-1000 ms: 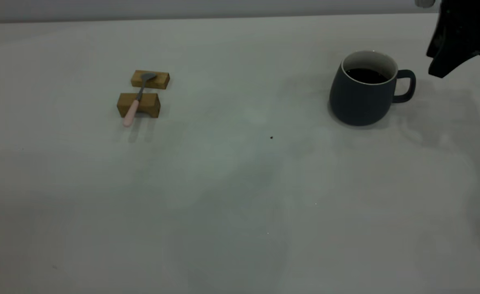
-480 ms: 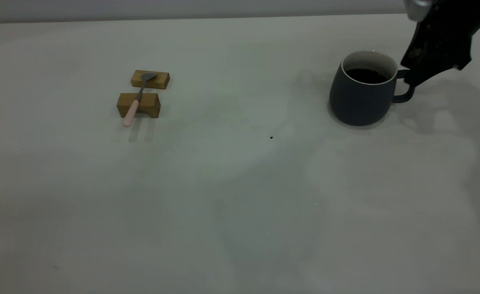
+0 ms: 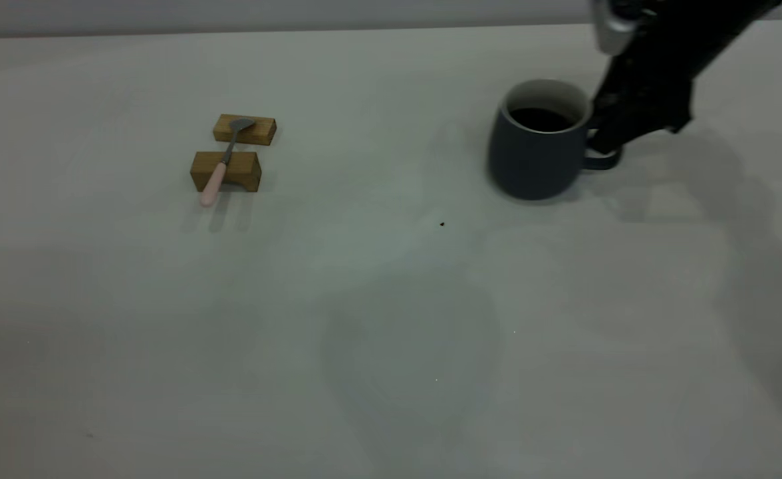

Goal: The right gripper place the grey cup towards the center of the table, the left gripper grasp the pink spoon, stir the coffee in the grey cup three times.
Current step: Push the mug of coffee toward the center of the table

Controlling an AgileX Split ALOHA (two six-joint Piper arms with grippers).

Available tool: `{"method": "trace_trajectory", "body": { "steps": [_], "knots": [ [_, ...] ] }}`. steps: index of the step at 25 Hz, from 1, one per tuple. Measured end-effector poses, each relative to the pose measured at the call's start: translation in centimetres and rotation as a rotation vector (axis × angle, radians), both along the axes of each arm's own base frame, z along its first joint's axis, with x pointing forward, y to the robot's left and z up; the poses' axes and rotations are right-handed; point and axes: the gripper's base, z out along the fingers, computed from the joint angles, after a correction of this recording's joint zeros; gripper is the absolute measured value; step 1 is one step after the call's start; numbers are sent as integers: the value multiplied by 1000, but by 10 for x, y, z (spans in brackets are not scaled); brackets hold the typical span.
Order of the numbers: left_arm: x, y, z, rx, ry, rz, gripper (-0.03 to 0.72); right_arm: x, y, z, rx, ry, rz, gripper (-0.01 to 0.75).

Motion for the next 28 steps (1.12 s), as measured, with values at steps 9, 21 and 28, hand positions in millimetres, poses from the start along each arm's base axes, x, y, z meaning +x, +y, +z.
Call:
{"method": "trace_trajectory", "body": {
  "steps": [9,21,28],
  "knots": [
    [0,0,0,0,0,0,271,-3,66,2,43,-80,37,438],
    [0,0,0,0,0,0,271,-14,118,5,114,-108,60,438],
    [0,0,0,0,0,0,271,-24,84,76,187,169,-45,438]
  ]
}}
